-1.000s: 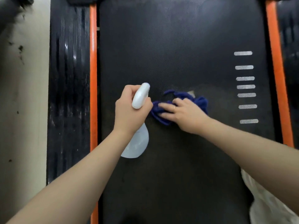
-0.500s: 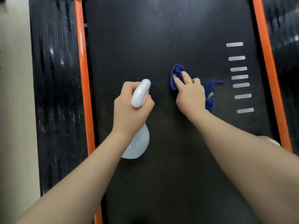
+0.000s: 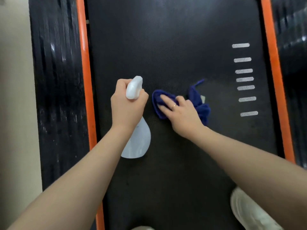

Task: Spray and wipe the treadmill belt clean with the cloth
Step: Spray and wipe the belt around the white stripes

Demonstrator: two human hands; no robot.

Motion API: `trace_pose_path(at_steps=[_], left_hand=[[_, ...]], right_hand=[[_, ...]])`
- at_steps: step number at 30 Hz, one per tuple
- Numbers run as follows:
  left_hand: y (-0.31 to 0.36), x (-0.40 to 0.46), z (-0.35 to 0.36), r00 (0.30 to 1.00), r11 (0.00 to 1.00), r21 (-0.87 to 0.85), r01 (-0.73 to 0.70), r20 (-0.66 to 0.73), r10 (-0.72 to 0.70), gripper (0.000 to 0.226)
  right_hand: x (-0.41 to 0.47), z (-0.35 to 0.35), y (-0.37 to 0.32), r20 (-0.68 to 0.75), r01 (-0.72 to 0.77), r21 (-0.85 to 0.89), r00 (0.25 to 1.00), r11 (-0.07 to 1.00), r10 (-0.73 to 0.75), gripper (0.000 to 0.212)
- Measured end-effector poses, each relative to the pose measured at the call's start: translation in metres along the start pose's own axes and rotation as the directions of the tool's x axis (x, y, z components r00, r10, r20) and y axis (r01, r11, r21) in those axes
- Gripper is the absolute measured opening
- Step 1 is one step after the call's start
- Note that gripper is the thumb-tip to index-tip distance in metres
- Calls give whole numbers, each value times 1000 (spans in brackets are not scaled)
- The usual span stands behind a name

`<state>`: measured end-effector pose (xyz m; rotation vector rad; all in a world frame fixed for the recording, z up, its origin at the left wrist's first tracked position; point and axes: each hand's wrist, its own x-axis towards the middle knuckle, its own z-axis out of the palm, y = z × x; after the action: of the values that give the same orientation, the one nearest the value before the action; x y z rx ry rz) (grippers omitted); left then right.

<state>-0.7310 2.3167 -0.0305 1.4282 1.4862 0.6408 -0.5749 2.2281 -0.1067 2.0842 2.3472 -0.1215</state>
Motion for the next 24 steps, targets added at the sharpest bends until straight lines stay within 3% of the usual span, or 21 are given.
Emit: trace_pose_path(at_steps=[1, 2, 3, 6, 7, 8, 10, 12, 14, 17, 18, 19, 22, 23, 24], left_hand=[[2, -1, 3, 1000, 1000, 17, -2, 3, 2, 17], [3, -1, 5, 1000, 1000, 29, -5, 11, 5, 18], [4, -2, 6, 1000, 999, 38, -7, 18, 7, 22], [5, -7, 10, 1000, 999, 53, -10, 15, 9, 22], [6, -8, 11, 1000, 998, 60, -4, 5, 3, 18], [6, -8, 11, 1000, 998, 67, 8, -10, -8, 15], [9, -8, 14, 999, 997, 73, 30, -31, -28, 14], [10, -11, 16, 999, 996, 79, 30, -43, -27, 14], [11, -16, 14, 999, 997, 72, 11, -53, -8, 16], [11, -22, 16, 999, 997, 74, 0, -35, 3, 20], [12, -21, 18, 1000, 995, 97, 7, -21, -5, 22], [13, -20, 21, 1000, 991, 130, 24, 3, -25, 23], [16, -19, 30, 992, 976, 210, 61, 98, -84, 28], [17, -21, 33, 988, 972, 229, 54, 126, -85, 28], [18, -22, 34, 986, 968, 248, 44, 145, -82, 28]], right_hand=[[-4, 3, 13, 7, 157, -28, 988, 987, -157, 43], [1, 0, 27, 25, 205, -35, 979, 978, -204, 46], [11, -6, 40, 26, 151, -52, 988, 987, -150, 48], [34, -10, 65, 29, -292, -17, 956, 956, 292, 47], [31, -9, 58, 18, -303, 6, 953, 953, 303, 46], [24, -6, 48, -15, -233, 18, 972, 972, 233, 45], [-3, -1, 30, -14, 49, 54, 999, 997, -48, 42], [-14, 1, 36, 22, 284, 85, 958, 955, -287, 40], [5, -2, 56, 21, 263, 69, 964, 962, -265, 43], [27, -3, 67, -34, -133, 72, 990, 989, 136, 46], [22, -1, 60, -80, -131, 22, 988, 991, 133, 44], [9, 2, 50, -87, -37, -30, 996, 999, 35, 44], [-37, 1, 45, 7, 358, -5, 934, 934, -358, 51], [-33, -1, 57, 6, 379, 2, 926, 926, -379, 52], [-20, -3, 70, 4, 305, -7, 952, 952, -305, 52]])
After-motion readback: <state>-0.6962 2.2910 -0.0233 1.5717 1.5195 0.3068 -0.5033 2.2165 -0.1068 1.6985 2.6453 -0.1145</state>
